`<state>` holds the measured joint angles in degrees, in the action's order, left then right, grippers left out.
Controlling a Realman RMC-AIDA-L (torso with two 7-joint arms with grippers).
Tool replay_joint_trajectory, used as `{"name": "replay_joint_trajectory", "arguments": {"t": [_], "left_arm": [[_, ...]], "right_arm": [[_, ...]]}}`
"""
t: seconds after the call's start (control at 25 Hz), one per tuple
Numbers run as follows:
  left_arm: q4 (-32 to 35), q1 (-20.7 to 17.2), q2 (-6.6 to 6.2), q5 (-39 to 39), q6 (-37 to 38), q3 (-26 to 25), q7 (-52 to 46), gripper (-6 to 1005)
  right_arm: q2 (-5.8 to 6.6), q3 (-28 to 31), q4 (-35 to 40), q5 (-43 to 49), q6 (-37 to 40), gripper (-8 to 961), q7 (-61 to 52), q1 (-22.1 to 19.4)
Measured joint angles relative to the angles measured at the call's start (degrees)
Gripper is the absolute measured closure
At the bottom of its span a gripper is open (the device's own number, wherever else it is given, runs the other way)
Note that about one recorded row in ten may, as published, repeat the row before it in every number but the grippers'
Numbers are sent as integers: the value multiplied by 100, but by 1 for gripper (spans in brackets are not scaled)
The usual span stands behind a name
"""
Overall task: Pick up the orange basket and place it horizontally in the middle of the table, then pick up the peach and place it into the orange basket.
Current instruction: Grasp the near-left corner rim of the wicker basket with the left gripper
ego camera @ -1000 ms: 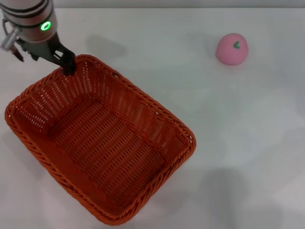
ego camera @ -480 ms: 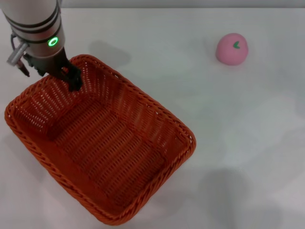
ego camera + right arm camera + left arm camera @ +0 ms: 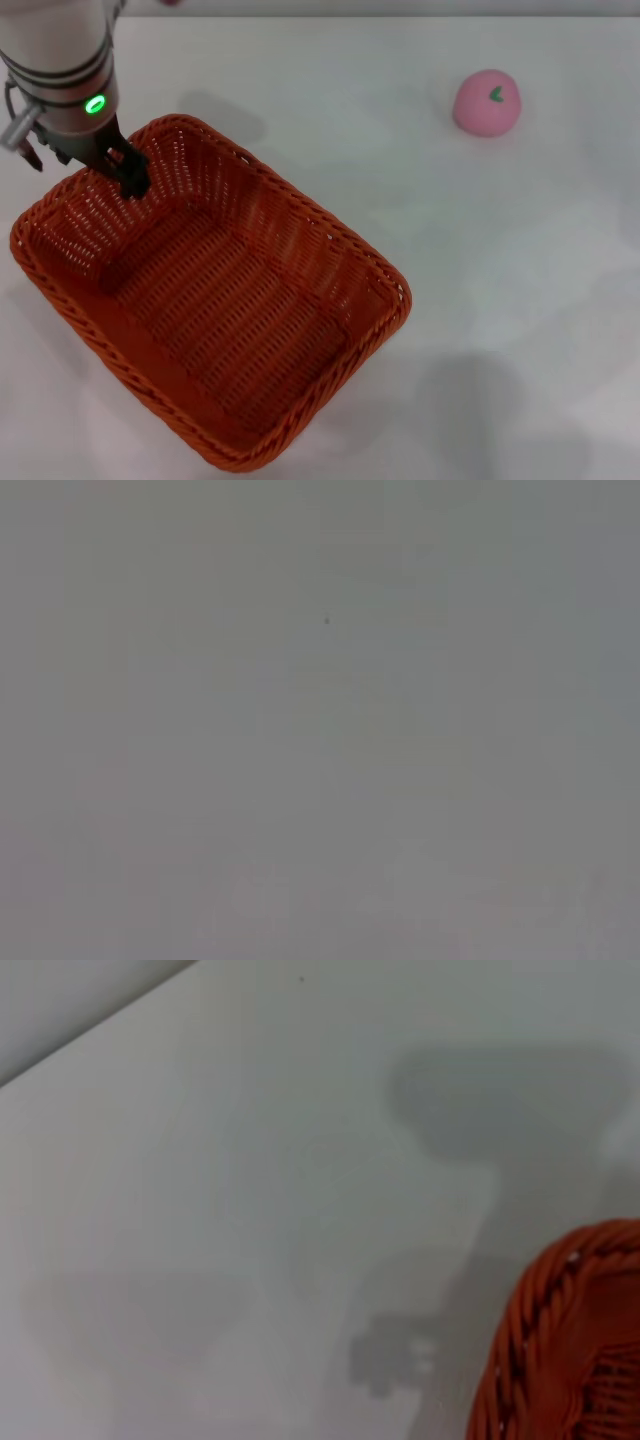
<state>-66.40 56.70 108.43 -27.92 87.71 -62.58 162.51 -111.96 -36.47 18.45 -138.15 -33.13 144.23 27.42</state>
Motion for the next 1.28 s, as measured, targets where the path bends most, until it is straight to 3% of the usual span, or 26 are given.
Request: {"name": "replay_joint_trajectory", "arguments": {"t": [0.64, 0.84, 1.28], "left_arm": [[34, -404, 266, 461, -393, 24, -21, 270], [-26, -553, 388, 722, -428, -166, -20, 330], [-139, -803, 466, 791, -660, -184, -22, 471]], "right_arm": [[-10, -24, 0, 17, -14, 84, -2, -27], [-10, -37, 0, 17, -23, 84, -4, -24], [-19, -18, 0, 17, -31, 84, -9, -18]]}}
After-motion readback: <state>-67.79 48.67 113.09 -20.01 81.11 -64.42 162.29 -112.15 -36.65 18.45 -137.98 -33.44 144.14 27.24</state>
